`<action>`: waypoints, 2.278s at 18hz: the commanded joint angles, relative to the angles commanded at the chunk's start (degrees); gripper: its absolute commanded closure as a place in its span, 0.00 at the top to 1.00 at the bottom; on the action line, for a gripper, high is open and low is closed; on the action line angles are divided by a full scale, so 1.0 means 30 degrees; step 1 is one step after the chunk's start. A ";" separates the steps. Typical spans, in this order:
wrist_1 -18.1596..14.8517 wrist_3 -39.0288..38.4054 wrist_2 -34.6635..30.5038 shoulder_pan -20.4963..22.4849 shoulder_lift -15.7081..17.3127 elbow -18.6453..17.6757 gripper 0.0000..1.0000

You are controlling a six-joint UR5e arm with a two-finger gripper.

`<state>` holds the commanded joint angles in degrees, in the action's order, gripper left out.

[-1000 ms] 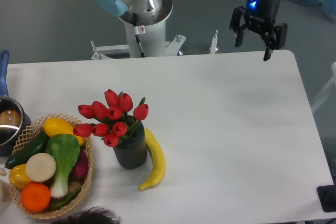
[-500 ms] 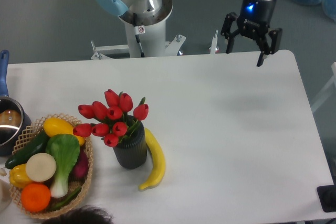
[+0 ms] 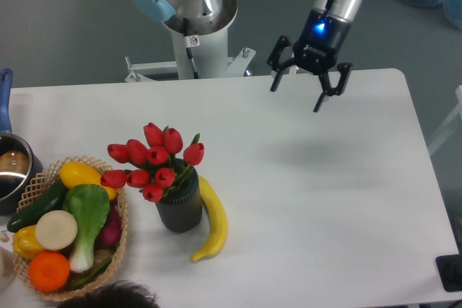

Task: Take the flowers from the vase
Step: 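Move the open gripper from its start pose toward the red tulips, then lower the open gripper around the tulip stems above the black vase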

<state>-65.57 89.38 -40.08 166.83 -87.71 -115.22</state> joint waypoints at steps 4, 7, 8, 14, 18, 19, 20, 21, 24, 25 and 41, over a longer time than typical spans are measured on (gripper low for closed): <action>0.0845 0.0176 -0.0059 -0.1904 -0.0905 -0.0030 1.00; 0.1639 0.0176 0.0526 -0.2873 -0.1464 -0.0088 1.00; 0.1670 0.0176 0.0818 -0.3165 -0.1639 -0.0117 1.00; 0.4155 0.0147 0.3073 -0.4571 -0.3277 -0.0089 1.00; 0.4424 0.0118 0.4599 -0.4867 -0.3896 -0.0088 1.00; 0.4424 0.0001 0.4716 -0.4867 -0.3925 -0.0088 1.00; 0.4424 -0.0029 0.5036 -0.4867 -0.3955 -0.0088 1.00; 0.4424 -0.0058 0.5271 -0.4896 -0.4013 -0.0117 1.00; 0.4424 -0.0204 0.5391 -0.5159 -0.4306 -0.0147 1.00; 0.4424 -0.0408 0.5391 -0.5160 -0.4307 -0.0147 1.00; 0.5213 -0.2724 0.5450 -0.5629 -0.5038 -0.0059 1.00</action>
<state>-49.93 81.21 -23.73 149.94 -102.83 -115.40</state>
